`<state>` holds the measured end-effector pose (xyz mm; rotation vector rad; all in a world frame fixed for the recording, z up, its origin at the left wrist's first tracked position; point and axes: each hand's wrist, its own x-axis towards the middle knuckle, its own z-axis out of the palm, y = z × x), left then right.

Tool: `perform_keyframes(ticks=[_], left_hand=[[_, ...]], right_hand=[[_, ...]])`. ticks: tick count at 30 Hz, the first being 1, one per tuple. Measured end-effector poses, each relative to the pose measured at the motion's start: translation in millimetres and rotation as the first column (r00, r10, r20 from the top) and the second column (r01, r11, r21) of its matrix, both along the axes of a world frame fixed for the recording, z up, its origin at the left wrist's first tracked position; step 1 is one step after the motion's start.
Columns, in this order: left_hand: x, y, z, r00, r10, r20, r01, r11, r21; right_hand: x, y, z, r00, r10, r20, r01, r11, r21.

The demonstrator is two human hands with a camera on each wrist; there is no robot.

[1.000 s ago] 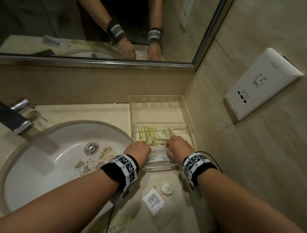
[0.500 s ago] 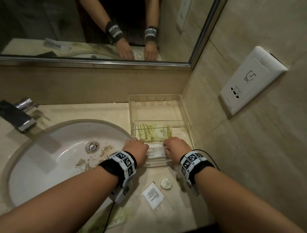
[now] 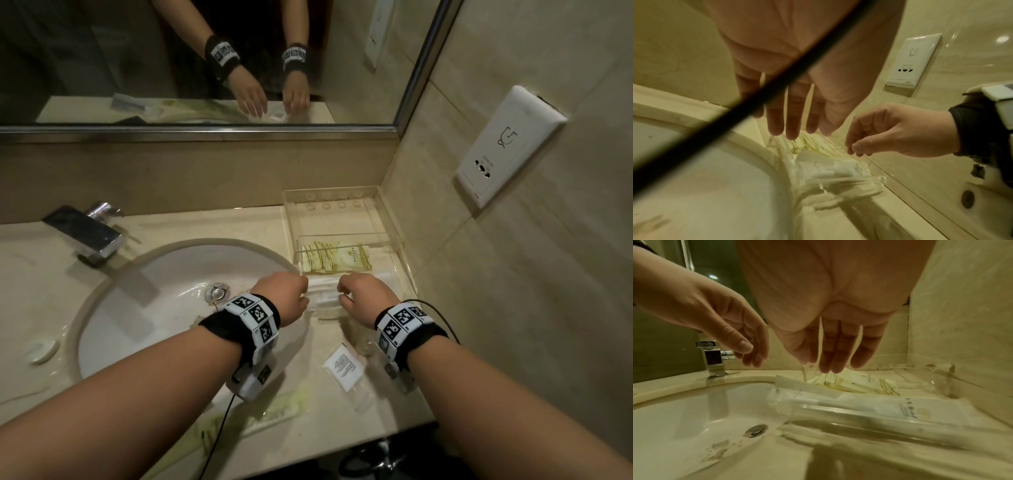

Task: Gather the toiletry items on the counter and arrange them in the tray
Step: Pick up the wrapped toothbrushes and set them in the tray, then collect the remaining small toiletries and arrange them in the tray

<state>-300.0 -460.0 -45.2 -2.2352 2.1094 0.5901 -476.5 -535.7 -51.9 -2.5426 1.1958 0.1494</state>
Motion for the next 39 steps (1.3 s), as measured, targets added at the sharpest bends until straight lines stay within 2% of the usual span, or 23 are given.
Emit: perform_keyframes(ticks=[10,13,16,19,22,25,27,29,31,36,39], left_hand=[[69,91,-7,0.989,0.126,-0.083,-0.123,0.991,0.044],[87,116,-7,0.986,0.144,-0.085,-0.139,0.989,0.058],[112,147,-7,0.974,0.202,-0.101,-0.197,0.979,0.052],[143,177,-7,0.941,0.302,-0.149,-0.3,0.953,0.038],[172,207,-6,0.906,0.385,-0.177,-0.383,0.923,0.05],[193,237,-8,0.867,0.454,-0.204,-0.452,0.89,0.059],[201,254,-11,0.843,0.49,-0.223,-0.488,0.87,0.066],[205,269,-14,0.814,0.524,-0.251,-0.524,0.849,0.073],[207,280,-16,0.785,0.552,-0.28,-0.554,0.829,0.081],[210,299,-21,0.724,0.607,-0.327,-0.617,0.782,0.086],[213,309,-22,0.688,0.635,-0.351,-0.65,0.755,0.092]], right_hand=[[55,90,-4,0.993,0.09,-0.072,-0.086,0.994,0.067],[74,117,-7,0.987,0.147,-0.064,-0.14,0.985,0.1],[94,148,-13,0.958,0.268,-0.099,-0.248,0.953,0.174],[107,177,-23,0.898,0.399,-0.184,-0.355,0.906,0.232],[115,198,-35,0.842,0.468,-0.268,-0.415,0.88,0.232],[119,208,-42,0.826,0.443,-0.349,-0.394,0.896,0.204],[120,211,-42,0.836,0.406,-0.368,-0.354,0.913,0.202],[122,213,-40,0.827,0.414,-0.381,-0.374,0.91,0.177],[125,214,-34,0.823,0.429,-0.372,-0.389,0.903,0.18],[146,216,-13,0.867,0.437,-0.238,-0.387,0.893,0.231],[168,223,-9,0.849,0.49,-0.196,-0.436,0.861,0.262]])
